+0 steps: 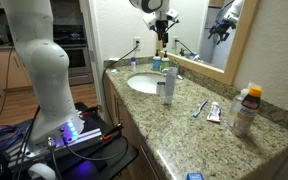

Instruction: Close the tap

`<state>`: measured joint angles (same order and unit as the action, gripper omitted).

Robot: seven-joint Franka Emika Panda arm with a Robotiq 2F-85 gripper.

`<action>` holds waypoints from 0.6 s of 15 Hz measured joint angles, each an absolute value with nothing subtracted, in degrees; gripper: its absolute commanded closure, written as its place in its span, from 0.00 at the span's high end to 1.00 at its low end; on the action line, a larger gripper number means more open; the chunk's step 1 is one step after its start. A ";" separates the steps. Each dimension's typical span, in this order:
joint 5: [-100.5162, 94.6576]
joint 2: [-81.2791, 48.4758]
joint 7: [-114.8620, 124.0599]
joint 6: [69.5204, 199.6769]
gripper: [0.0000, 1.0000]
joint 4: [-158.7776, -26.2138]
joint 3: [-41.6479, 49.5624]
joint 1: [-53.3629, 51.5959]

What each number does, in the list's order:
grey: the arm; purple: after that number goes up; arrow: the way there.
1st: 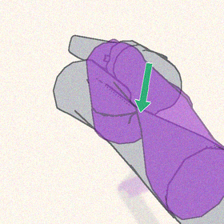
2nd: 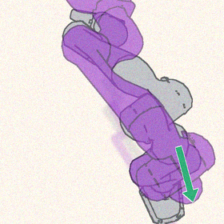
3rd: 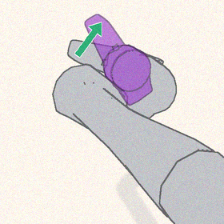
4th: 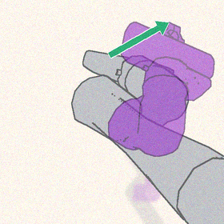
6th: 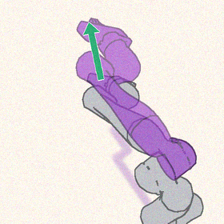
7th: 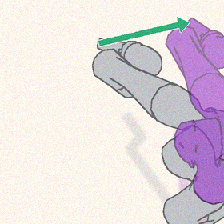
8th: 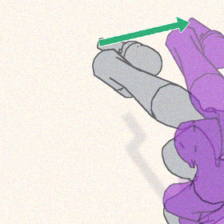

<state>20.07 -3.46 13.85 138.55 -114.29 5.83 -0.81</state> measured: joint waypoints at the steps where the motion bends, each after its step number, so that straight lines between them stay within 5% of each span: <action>1: 20.06 -5.46 15.49 139.16 1.00 -111.86 5.82 -0.79; 9: 17.49 -10.31 20.25 139.11 1.00 -106.04 5.82 -0.58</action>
<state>17.49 -10.31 20.25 139.11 -106.04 5.82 -0.58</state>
